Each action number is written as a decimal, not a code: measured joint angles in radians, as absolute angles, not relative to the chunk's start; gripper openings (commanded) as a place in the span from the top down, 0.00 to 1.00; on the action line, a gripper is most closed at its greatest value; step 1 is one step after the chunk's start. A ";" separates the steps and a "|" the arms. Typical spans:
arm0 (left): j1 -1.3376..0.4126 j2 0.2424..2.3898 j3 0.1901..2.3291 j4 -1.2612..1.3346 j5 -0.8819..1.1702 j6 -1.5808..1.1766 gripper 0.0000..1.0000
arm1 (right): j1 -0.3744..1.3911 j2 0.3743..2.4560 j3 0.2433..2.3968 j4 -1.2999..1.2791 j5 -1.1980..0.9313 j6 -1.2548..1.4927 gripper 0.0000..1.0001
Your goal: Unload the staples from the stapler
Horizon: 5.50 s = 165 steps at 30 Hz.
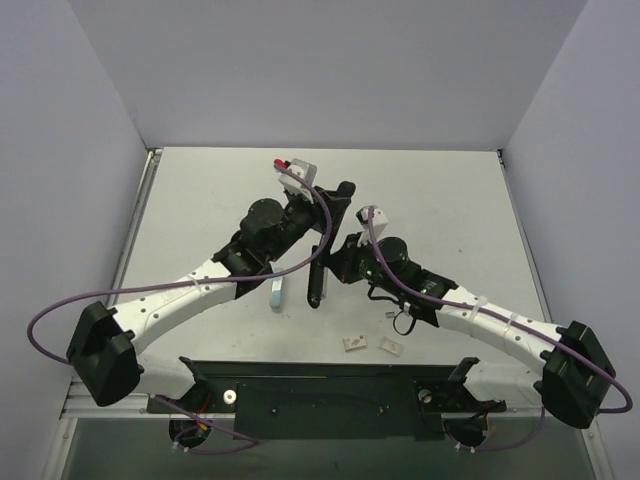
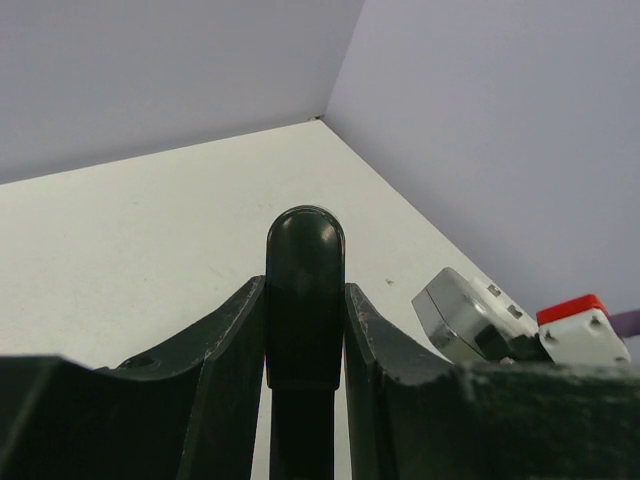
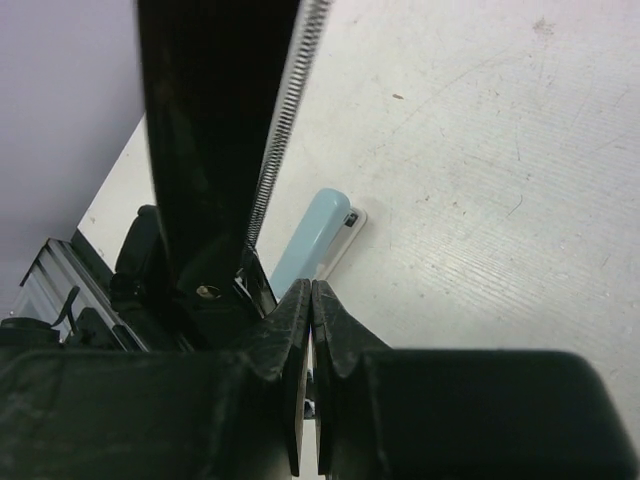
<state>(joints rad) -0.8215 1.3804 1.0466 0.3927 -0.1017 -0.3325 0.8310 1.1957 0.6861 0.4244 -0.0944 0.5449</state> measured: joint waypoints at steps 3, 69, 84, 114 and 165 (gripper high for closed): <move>-0.824 1.315 1.034 0.379 -0.101 -0.337 1.00 | 0.832 1.150 0.686 0.406 -0.094 0.542 1.00; -0.825 0.688 0.789 -0.006 -0.259 -0.628 1.00 | 1.199 0.972 0.590 0.287 0.305 0.562 1.00; -0.830 0.579 0.708 -0.136 -0.105 -0.674 1.00 | 1.199 0.897 0.645 0.211 0.349 0.446 1.00; -0.830 0.497 0.599 0.161 0.467 -0.595 1.00 | 1.093 0.829 0.811 -0.064 -0.532 0.290 1.00; -0.901 0.593 0.560 0.250 0.734 -0.555 1.00 | 1.065 1.207 1.308 -0.289 -0.692 -0.105 1.00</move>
<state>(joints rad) -0.9009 0.5926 0.5598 0.2497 0.7338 -0.5552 1.0645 1.2068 1.3079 -0.2886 -0.6922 -0.1047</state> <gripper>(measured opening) 0.411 0.001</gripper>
